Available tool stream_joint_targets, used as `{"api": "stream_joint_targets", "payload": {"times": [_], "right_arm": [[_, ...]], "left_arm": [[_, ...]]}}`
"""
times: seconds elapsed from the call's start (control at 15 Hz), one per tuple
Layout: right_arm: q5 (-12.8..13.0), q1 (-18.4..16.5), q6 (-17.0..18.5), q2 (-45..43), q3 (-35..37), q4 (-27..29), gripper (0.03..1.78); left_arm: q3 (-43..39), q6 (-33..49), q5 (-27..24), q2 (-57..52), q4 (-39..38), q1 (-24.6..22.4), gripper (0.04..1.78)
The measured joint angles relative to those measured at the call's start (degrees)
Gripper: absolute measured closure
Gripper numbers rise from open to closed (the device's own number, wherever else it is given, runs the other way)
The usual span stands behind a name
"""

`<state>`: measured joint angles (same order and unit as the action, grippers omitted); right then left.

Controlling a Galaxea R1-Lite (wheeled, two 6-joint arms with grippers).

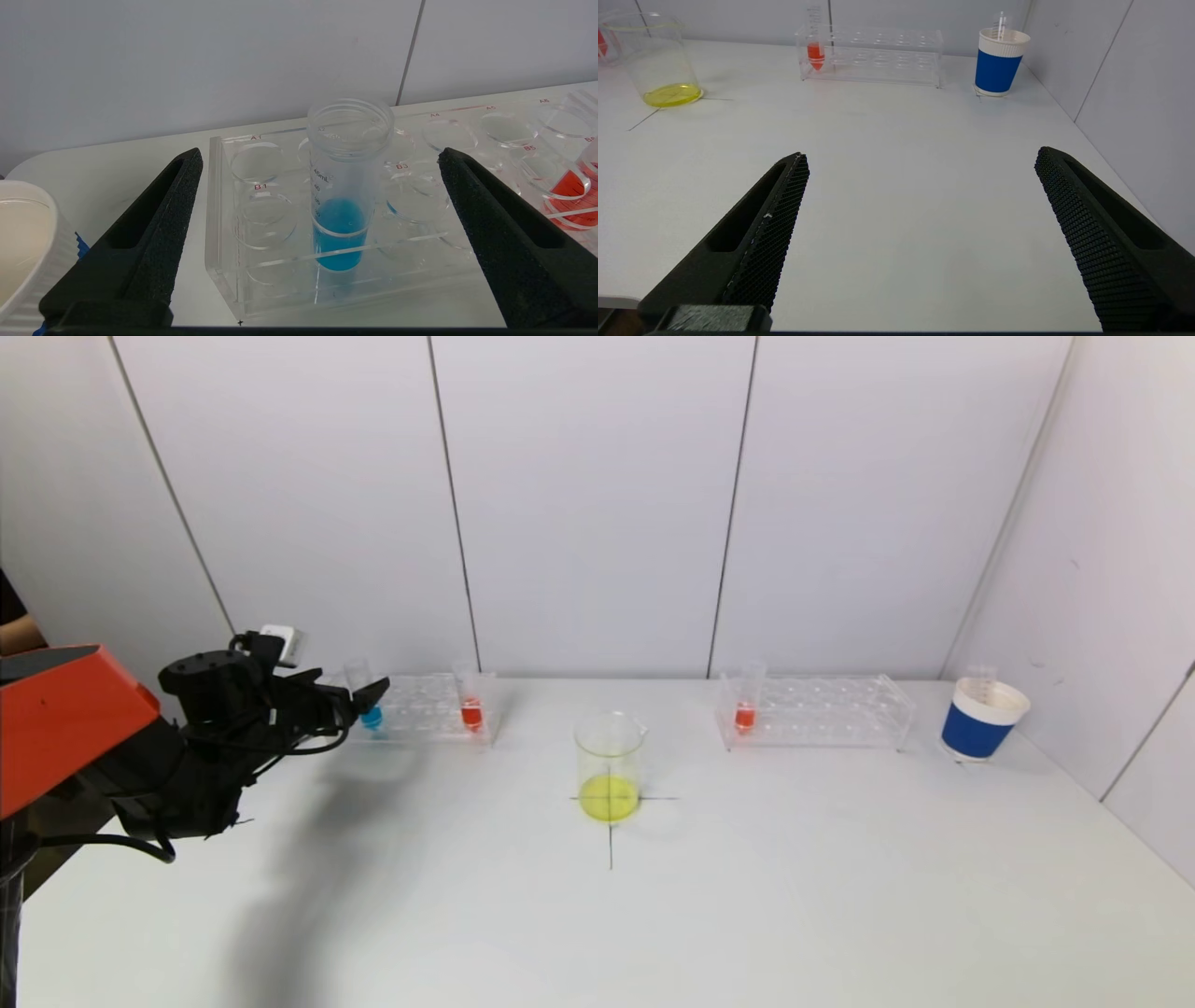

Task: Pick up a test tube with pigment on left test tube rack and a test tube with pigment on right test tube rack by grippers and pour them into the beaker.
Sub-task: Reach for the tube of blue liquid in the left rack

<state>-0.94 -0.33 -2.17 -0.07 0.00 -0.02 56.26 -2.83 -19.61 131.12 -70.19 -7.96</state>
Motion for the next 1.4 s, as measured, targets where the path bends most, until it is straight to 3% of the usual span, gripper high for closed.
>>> {"api": "stream_joint_targets", "payload": {"times": [1.4], "right_arm": [[0.0,0.0,0.0,0.0,0.0,0.0,0.05]], "left_arm": [[2.7,0.0,0.1,1.4,0.4,0.6,0.06]]}}
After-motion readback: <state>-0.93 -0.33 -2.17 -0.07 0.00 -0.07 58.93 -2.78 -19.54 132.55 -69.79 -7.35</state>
